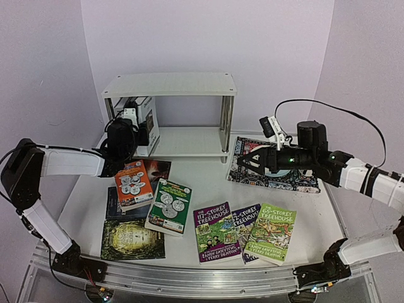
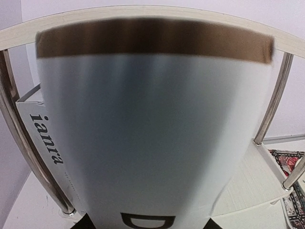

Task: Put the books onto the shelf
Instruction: Place the book on the shelf.

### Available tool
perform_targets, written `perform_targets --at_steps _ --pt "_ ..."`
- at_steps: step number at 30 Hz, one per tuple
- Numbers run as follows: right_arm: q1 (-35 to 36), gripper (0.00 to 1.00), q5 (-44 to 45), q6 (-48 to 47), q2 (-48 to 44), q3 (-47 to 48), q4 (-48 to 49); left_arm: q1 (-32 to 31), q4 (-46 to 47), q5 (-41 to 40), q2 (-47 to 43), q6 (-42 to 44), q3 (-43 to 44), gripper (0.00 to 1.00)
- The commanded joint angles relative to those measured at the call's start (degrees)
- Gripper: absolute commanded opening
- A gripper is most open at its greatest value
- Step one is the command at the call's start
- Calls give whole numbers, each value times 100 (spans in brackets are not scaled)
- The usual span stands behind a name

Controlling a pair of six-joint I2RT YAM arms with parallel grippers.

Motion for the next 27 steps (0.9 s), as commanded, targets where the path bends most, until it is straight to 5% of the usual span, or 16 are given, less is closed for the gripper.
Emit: perform_targets --at_steps 1,9,27 --pt "23 98 -34 -177 -219 248 -155 14 1582 -385 237 361 -152 31" --pt "23 98 30 -361 -328 435 -515 71 2351 -386 820 699 -60 31" --pt "23 98 39 -538 -409 517 -834 364 2433 -270 1719 822 874 32"
